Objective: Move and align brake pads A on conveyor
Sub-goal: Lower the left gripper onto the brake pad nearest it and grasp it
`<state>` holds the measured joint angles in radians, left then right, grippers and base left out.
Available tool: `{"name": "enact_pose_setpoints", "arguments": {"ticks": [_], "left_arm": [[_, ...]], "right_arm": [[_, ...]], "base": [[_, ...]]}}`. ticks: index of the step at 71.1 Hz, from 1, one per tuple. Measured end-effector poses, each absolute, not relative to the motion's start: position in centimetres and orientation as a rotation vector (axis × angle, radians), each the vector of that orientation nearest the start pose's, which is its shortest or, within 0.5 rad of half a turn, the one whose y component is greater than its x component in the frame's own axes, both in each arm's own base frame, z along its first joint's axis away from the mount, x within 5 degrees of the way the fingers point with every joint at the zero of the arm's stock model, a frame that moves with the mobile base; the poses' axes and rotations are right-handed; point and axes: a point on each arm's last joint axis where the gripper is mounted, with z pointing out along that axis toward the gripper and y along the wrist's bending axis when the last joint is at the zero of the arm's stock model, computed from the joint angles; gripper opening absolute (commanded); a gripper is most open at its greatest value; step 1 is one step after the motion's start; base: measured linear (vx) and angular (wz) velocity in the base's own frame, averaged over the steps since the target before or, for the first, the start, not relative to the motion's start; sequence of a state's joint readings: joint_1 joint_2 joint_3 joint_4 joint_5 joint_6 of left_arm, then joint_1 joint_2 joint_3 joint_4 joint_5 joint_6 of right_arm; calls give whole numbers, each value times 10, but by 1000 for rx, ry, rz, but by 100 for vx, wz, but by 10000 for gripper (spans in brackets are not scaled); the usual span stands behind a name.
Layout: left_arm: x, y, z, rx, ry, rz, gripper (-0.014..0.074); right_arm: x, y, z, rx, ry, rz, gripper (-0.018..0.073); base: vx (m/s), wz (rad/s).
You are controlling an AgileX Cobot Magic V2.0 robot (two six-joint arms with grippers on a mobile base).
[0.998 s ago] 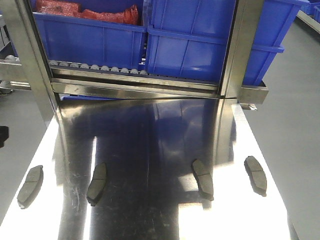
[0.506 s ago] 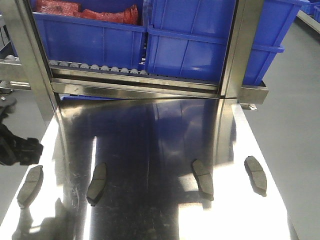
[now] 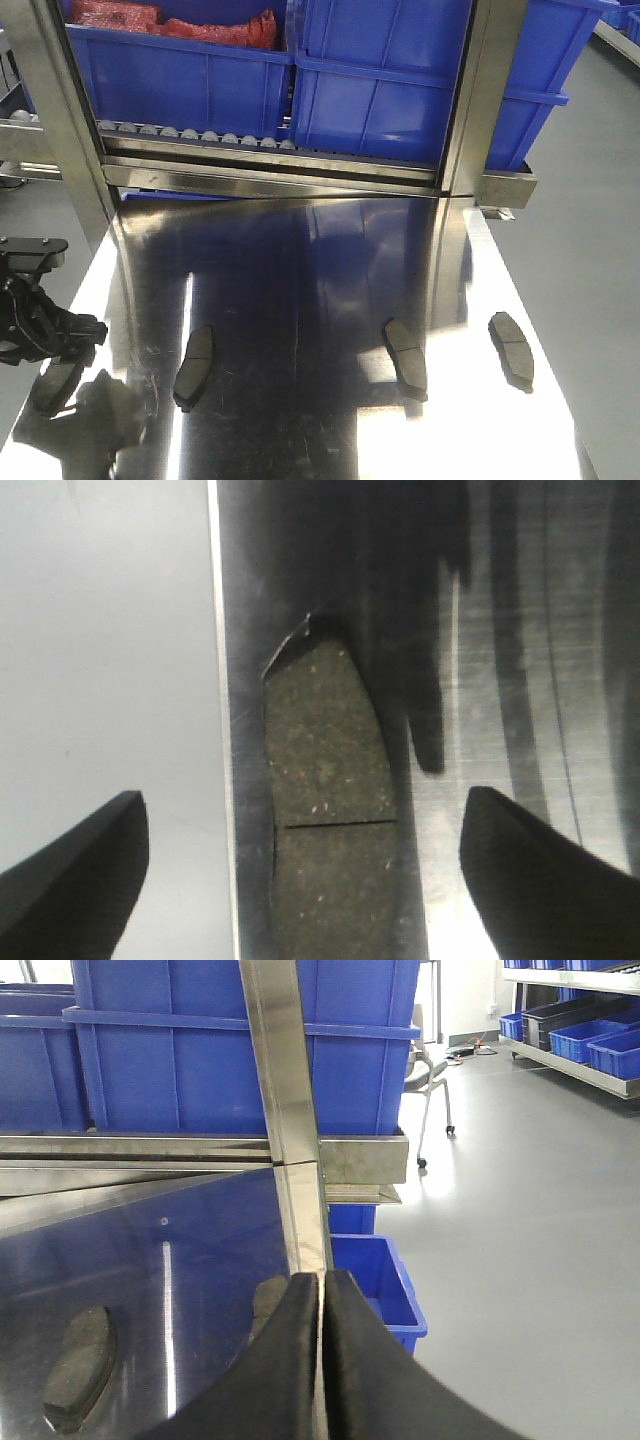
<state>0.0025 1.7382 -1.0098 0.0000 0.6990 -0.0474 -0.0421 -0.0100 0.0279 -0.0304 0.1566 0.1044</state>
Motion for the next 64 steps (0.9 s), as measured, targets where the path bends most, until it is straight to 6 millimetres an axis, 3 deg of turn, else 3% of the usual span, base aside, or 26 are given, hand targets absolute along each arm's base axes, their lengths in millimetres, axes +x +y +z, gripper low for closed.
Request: {"name": "enact_pose_setpoints", "arguments": {"ticks": [64], "left_arm": [[323, 1, 162, -74, 2948, -6, 572]], "right_arm": [[56, -3, 190, 100, 1655, 21, -5]], "base": [[0, 0]]}}
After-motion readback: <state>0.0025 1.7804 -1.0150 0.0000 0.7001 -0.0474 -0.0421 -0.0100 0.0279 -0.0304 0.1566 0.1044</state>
